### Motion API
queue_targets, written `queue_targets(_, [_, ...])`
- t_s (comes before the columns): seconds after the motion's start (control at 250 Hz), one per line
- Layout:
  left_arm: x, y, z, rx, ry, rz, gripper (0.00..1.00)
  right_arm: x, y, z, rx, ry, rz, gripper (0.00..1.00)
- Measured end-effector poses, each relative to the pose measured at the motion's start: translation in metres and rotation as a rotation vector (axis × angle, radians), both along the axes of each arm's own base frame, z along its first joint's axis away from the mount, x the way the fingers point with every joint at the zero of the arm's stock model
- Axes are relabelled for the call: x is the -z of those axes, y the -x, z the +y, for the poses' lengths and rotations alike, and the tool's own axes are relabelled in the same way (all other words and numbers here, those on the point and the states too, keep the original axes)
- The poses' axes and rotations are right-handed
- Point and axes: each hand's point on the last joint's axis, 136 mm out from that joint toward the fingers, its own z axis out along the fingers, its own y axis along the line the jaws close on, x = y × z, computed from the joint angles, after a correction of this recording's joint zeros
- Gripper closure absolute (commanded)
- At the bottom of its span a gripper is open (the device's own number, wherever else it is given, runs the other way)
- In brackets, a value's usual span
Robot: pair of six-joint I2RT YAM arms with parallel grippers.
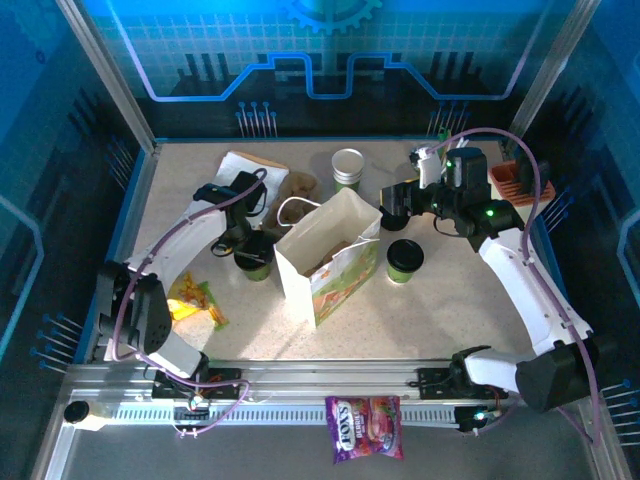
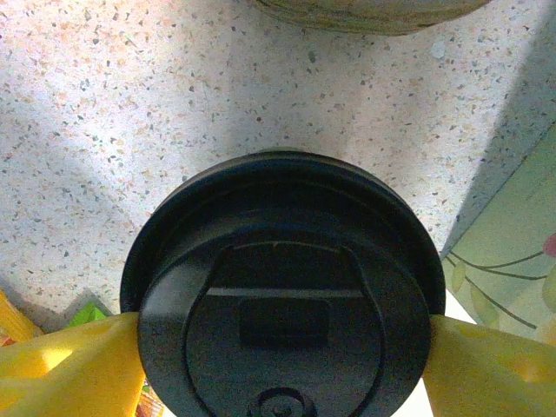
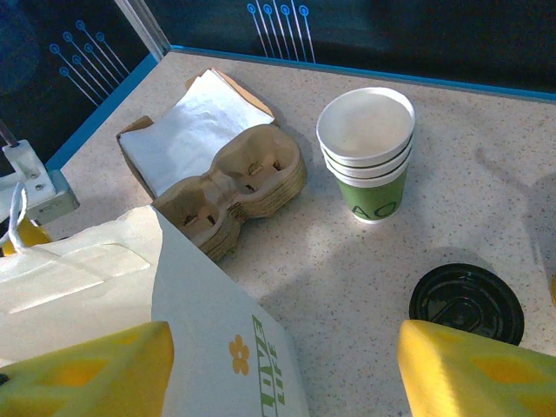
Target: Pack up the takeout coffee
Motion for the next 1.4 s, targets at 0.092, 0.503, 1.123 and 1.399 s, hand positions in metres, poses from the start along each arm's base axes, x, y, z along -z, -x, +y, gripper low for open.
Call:
queue_targets(0.092, [-0.0001, -0.0005, -0.0002, 0.0, 0.0, -0.001, 0.2, 0.0, 0.0, 0.0, 0.0, 0.0, 0.0, 0.3])
queue_targets(0.503, [-0.0003, -0.0019, -0.0006, 0.0, 0.002, -0.007, 0.21, 0.0, 0.0, 0.0, 0.0, 0.0, 0.0, 0.3])
queue_targets(1.123, [0.0001, -0.0025, -0.0008, 0.0, 0.003, -0.008, 0.24, 0.0001, 0.0002, 0.0006, -0.004, -0.002, 0.001, 0.3])
queue_targets(1.399, [0.0002, -0.0025, -0.0008, 0.0, 0.002, -0.008, 0.24, 0.0012, -0.0002, 0.0009, -0.004, -0.002, 0.004, 0.3])
